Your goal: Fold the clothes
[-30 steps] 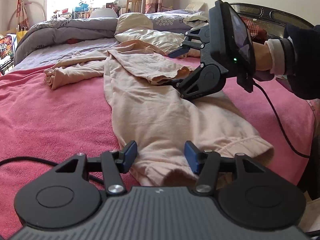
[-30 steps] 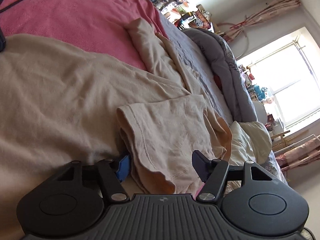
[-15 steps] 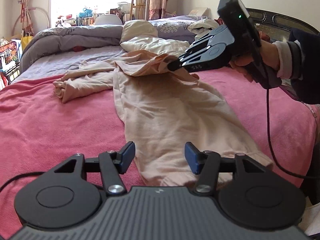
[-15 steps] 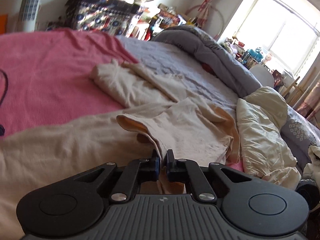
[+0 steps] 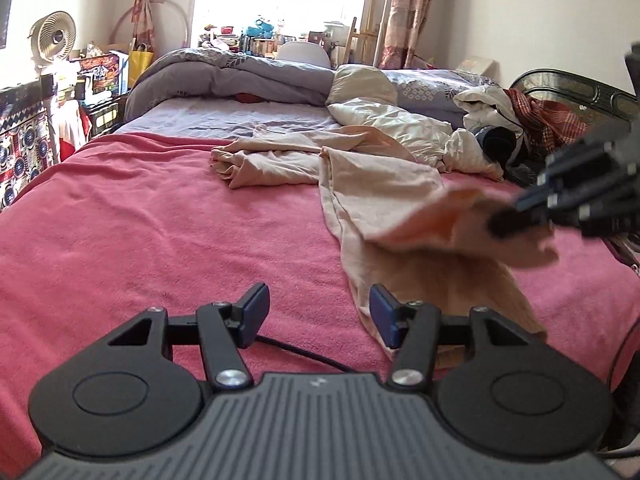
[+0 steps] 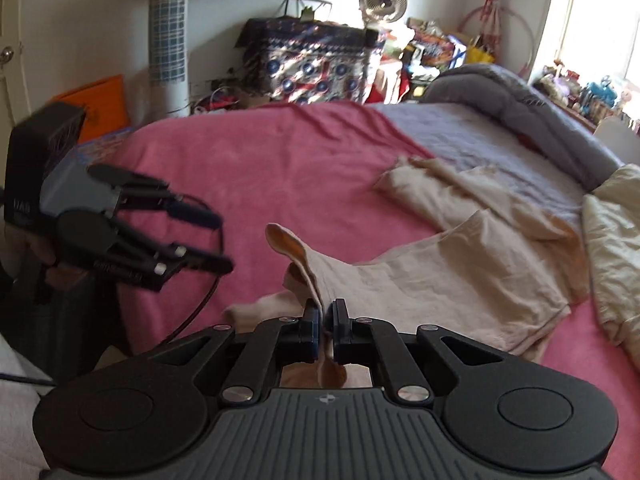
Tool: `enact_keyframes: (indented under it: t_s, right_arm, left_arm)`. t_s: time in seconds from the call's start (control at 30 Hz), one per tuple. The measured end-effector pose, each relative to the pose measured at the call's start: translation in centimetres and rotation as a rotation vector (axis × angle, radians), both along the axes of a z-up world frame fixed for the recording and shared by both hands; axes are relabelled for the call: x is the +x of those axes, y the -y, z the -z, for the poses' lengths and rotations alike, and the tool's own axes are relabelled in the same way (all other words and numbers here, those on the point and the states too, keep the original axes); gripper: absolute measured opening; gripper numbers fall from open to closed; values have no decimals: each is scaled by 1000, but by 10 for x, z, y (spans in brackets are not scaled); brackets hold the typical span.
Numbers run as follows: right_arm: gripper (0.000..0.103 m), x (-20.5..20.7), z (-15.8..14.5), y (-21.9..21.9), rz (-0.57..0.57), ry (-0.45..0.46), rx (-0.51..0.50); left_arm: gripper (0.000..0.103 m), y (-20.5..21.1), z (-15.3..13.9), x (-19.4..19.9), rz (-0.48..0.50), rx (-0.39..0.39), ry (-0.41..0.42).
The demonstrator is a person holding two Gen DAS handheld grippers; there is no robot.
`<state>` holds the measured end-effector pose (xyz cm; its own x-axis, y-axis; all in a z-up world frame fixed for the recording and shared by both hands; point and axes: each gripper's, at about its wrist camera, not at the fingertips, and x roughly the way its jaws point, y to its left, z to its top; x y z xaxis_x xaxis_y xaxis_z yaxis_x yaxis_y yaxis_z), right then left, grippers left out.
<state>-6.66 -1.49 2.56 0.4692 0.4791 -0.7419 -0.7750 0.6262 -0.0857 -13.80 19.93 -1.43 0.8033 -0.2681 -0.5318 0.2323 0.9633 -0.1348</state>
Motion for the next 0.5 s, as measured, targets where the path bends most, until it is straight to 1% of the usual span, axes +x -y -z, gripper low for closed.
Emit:
enact_keyframes:
  t_s: [0.03, 0.1, 0.13, 0.17, 0.2, 0.23, 0.27, 0.33, 0.37, 0.43, 0.5]
  right_arm:
    - [9, -7, 16, -5, 7, -20, -13]
    - [17, -17, 45, -11, 37, -44, -29]
    - [19, -23, 50, -10, 64, -22, 1]
    - [24, -29, 50, -9, 90, -5, 30]
    - [37, -33, 46, -7, 110, -10, 59]
    - [47, -38, 41, -2, 128, -29, 108]
    - [62, -43, 37, 5, 135, -47, 156]
    - [64, -55, 29, 21, 143, -80, 248]
    - [64, -62, 27, 29, 166, -78, 269]
    - [64, -74, 26, 46, 235, -71, 307]
    - [64, -82, 28, 68, 331, -84, 373]
  left_arm:
    - [59, 0, -2, -4, -9, -3, 3]
    - [59, 4, -8, -10, -17, -4, 17]
    - [59, 7, -11, -13, -13, -5, 26]
    - [59, 10, -15, -16, -6, -5, 36]
    - [59, 15, -19, -18, 6, 1, 48]
    - [59, 20, -23, -19, 20, 8, 62]
    - [59, 26, -27, -20, 37, 15, 75]
    - [60, 40, -34, -17, 72, 27, 105]
    - [60, 47, -36, -14, 80, 36, 118]
    - [60, 67, -37, -3, 68, 90, 140]
    - [60, 86, -32, 7, 77, 156, 155]
